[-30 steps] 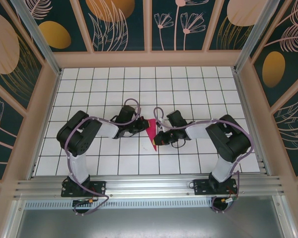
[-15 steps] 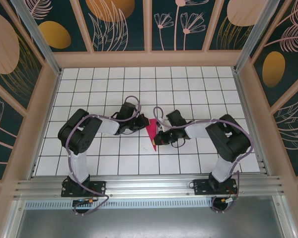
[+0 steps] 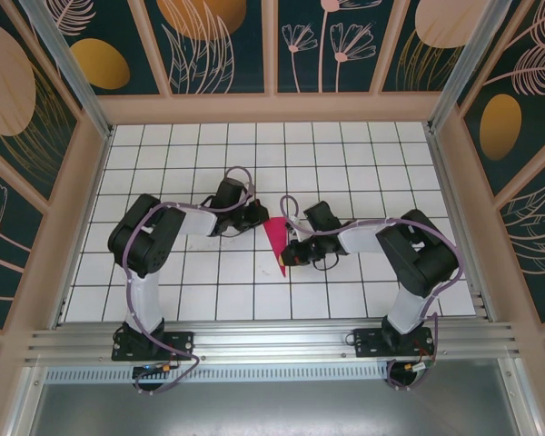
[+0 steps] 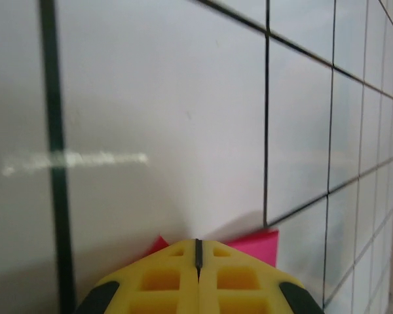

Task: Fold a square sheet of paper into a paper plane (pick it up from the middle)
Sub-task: Fold the wing for the fifth time at the center of the table.

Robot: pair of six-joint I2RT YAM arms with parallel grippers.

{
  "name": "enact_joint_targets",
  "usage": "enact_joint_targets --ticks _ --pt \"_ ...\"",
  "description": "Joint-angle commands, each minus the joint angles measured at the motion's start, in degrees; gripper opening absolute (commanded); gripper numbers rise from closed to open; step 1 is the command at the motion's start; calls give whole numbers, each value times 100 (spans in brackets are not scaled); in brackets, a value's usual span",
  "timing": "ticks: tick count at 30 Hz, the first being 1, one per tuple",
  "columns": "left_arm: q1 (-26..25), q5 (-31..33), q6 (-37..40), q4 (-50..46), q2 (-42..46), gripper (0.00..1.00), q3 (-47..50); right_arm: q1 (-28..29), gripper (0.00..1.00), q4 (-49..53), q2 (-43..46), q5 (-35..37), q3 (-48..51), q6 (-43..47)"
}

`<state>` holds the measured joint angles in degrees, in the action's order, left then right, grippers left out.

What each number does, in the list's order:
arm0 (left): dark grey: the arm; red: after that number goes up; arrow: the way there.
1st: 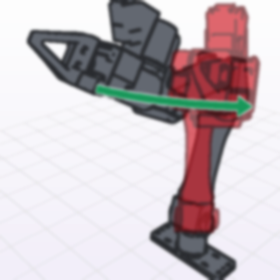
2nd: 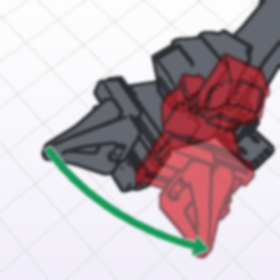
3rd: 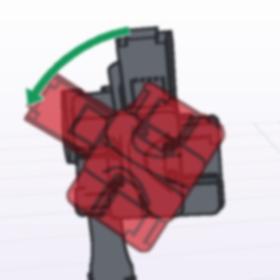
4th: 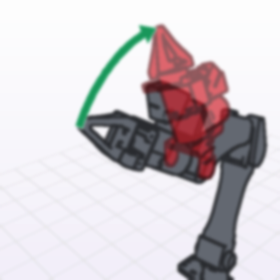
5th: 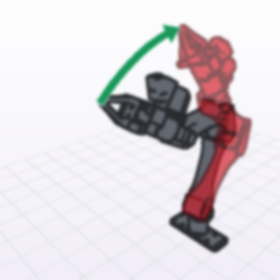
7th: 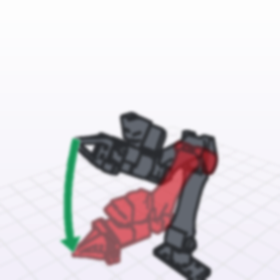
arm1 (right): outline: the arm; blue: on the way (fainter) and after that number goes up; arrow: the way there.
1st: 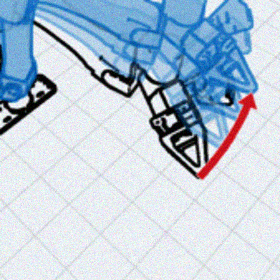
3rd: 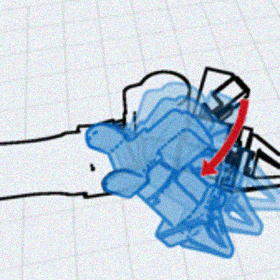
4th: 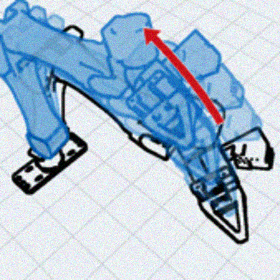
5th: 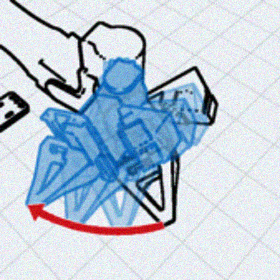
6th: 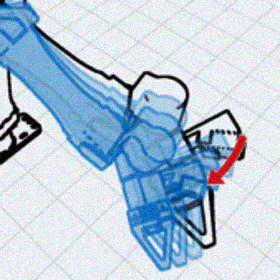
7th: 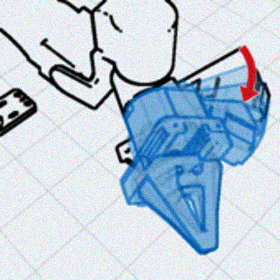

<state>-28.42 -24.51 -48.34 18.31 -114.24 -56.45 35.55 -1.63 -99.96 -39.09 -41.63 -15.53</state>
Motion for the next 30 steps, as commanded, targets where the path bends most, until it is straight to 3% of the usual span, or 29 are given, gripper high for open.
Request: enact_joint_targets --ticks 1,8,14,22,26,30 --pt "228 983 291 -611 -225 0 -285 -32 0 962 -347 665 283 84" --pt "311 1016 391 -880 -234 0 -601 -31 0 932 -354 637 197 46" --pt "311 854 508 -984 482 0 -695 -31 0 905 -331 640 89 -20" --pt "16 -692 -77 353 1222 0 532 -33 0 586 -296 771 40 -359" --pt "-284 -770 -53 482 1004 0 721 -31 0 467 -276 741 54 -425" --pt "-313 -1051 -433 1249 645 0 1002 -31 0 479 -330 771 26 -433"
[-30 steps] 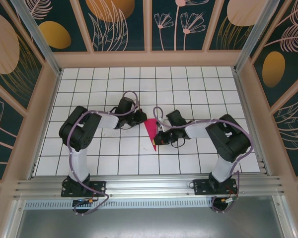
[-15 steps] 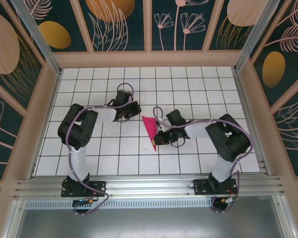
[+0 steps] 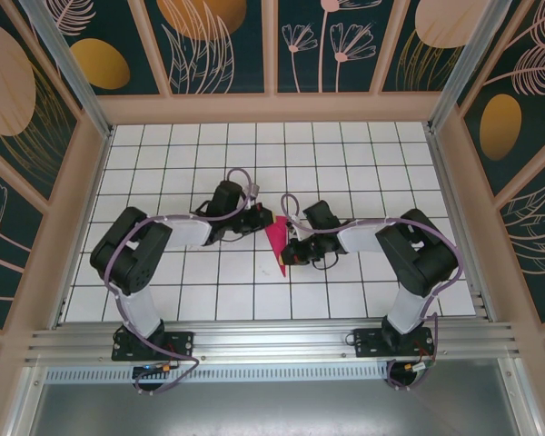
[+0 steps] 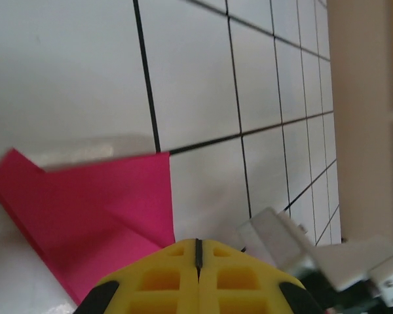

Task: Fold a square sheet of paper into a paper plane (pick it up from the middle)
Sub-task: Fold the wing for the fifth time at the center of the table.

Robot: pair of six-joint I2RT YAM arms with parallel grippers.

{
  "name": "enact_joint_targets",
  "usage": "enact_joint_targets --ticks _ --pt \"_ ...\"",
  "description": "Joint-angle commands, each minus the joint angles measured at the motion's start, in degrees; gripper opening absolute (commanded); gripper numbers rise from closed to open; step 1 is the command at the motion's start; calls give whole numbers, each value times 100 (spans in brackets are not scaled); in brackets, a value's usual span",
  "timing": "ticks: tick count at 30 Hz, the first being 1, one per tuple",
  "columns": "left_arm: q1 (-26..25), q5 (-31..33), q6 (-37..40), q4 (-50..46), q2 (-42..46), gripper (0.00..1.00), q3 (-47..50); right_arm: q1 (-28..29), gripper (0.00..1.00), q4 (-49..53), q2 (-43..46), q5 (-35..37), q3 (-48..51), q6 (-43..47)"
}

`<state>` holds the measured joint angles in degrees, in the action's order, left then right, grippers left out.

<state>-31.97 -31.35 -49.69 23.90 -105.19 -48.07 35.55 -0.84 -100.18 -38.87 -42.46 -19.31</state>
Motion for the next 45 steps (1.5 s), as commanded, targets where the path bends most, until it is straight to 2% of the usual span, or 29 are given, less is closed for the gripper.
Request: enact_joint_targets --ticks 1,5,7,9,13,18,24,29,32,37,41,45 --pt "44 -492 -398 863 -375 0 193 -31 0 398 -324 740 107 -55" --pt "33 -595 -535 1221 -578 0 325 -31 0 371 -329 760 132 -90" --pt "34 -456 -395 935 -634 0 277 -32 0 370 -326 761 137 -121" --pt "36 -58 -247 523 -635 0 265 -31 0 352 -250 695 108 -178" --pt "37 468 71 -431 -799 0 65 -24 0 304 198 640 17 -328" --pt "40 599 69 -504 -911 0 156 78 1 59 494 253 -261 -649" --pt "31 688 139 -614 -891 0 143 224 5 -164 23 375 -662 -926" --pt "37 709 133 -649 -881 0 111 216 3 -1 -558 881 -841 -1075" --pt "34 736 130 -667 -888 0 116 215 2 -10 -769 860 -684 -1075" --pt "35 823 109 -707 -923 0 111 215 2 160 -518 1008 -552 -1015" --pt "35 859 81 -709 -946 0 89 262 3 248 55 725 -541 -963" --pt "36 903 52 -718 -960 0 53 355 3 89 164 224 -171 -928"
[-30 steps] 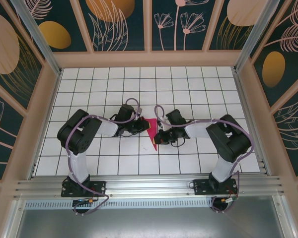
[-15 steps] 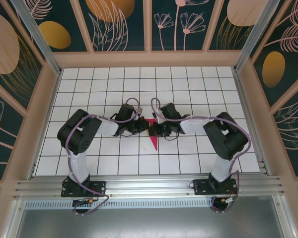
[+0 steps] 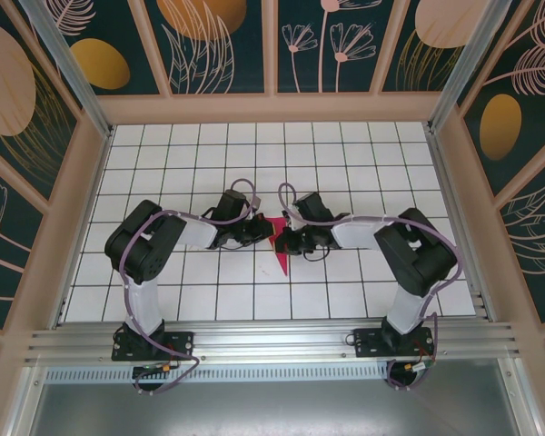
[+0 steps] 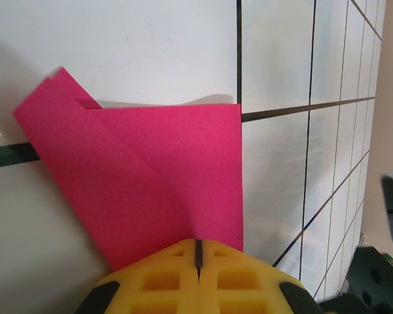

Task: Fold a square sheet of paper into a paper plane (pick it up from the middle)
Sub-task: Fold the wing for the fifth time at the center of the table.

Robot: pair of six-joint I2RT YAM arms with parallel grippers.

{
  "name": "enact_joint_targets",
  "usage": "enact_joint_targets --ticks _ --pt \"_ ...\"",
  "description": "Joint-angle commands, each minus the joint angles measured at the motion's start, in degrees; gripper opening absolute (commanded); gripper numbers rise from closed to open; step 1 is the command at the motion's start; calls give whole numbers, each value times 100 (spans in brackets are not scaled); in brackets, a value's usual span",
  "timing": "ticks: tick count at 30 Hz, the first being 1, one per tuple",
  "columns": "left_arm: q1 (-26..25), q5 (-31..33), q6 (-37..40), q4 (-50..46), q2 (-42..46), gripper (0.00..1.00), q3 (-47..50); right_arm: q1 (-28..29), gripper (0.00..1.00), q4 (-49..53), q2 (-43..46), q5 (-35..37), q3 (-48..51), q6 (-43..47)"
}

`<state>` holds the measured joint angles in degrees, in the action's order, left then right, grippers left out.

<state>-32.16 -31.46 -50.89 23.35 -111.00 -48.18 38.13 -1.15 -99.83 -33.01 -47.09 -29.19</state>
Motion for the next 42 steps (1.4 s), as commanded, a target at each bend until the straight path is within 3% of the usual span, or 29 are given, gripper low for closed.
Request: enact_joint_targets --ticks 1,6,10,16,23,30,37,42 --pt "52 907 167 -665 -387 0 63 109 3 -33 83 -503 459 58" --pt "58 879 183 -681 -395 0 18 89 3 58 -337 -170 725 98" --pt "56 912 210 -736 -344 0 25 99 3 172 -46 -57 764 71" --pt "56 923 185 -722 -353 0 28 168 3 -5 655 -519 1028 27" --pt "48 914 211 -768 -367 0 -40 168 2 -229 166 -425 1482 -94" --pt "53 929 209 -776 -317 0 -5 221 2 -243 842 -486 1637 -157" --pt "53 888 194 -730 -240 0 -7 203 1 -782 288 -487 1952 -353" --pt "54 891 231 -770 -167 0 -2 203 1 -365 538 -246 1646 -231"
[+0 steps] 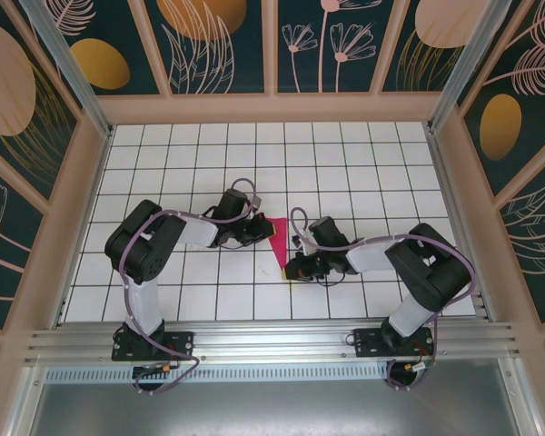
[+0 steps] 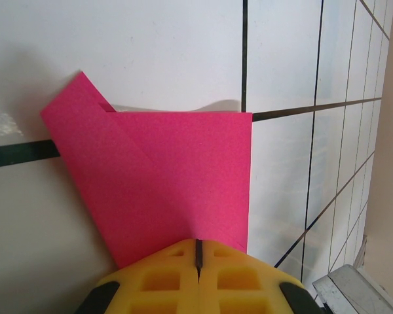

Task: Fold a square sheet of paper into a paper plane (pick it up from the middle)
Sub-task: Fold the wing for the fifth time at the center of the table.

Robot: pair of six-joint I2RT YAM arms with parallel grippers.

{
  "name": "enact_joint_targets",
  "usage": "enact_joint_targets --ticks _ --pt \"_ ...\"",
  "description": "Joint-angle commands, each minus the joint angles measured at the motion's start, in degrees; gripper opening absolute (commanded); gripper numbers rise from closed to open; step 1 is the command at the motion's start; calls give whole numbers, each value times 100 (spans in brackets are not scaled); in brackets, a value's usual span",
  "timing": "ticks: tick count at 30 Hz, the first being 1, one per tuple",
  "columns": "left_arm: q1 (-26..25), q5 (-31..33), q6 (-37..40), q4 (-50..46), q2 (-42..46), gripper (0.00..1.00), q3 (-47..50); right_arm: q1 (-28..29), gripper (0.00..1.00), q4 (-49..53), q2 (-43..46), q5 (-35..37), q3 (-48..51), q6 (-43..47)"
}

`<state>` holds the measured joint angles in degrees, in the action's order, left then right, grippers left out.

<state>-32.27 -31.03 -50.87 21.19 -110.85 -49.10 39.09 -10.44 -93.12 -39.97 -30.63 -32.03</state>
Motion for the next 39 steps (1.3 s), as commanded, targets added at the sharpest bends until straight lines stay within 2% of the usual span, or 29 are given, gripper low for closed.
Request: enact_joint_targets --ticks 1,11,22,28,34,39 --pt "63 841 227 -550 -175 0 90 107 1 644 -38 487 -66 82" --pt "64 852 236 -528 -51 0 155 98 2 824 447 806 -837 39" --pt "66 818 213 -471 -104 0 159 67 2 708 -526 993 -1596 13" --pt "66 826 216 -461 -120 0 146 62 2 424 -825 753 -1090 -75" --pt "63 870 165 -433 -130 0 173 130 5 402 -261 381 -530 28" --pt "64 901 156 -451 -121 0 179 193 4 359 -184 436 -48 -17"
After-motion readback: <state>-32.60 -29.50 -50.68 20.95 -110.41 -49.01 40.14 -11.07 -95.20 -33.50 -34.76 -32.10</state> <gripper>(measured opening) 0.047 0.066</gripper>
